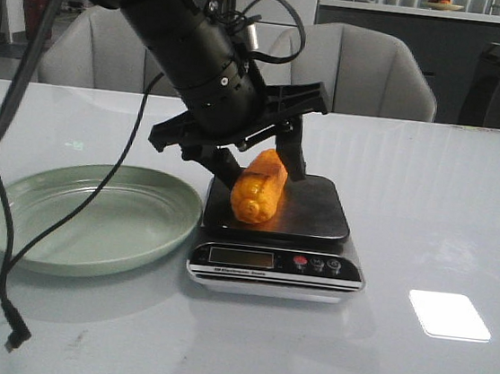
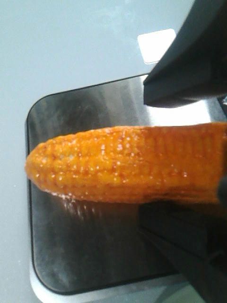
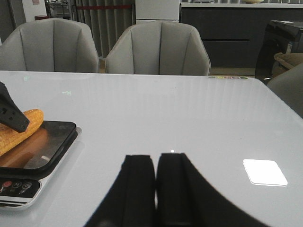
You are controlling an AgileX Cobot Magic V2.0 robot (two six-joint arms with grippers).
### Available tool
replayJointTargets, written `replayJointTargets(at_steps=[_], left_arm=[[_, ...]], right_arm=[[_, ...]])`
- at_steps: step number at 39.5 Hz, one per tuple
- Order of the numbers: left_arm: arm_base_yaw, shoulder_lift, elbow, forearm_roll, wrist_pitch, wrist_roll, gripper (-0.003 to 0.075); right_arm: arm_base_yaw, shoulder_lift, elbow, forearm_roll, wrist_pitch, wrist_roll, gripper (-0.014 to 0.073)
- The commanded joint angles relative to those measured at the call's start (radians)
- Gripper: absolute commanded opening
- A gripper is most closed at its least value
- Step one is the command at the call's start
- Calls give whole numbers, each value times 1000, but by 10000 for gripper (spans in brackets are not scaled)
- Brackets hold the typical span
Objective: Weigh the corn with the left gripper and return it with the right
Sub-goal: 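Carry the corn with the left gripper and lower it onto the scale, then open the left gripper and lift it away from the corn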
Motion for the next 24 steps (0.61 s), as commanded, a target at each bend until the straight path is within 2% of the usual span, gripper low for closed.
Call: replayJointTargets(at_steps=[1,10,24], left_arm=[[-6,-89,-28,7,10,2,482],[-8,-181,59,62,28,2,482],[-10,-526,358,230,19,32,482]], right_arm=[[-5,-19,8,-10,-84,0,175],[-5,-19,8,-10,-84,0,175],[-5,-19,8,-10,-84,0,175]])
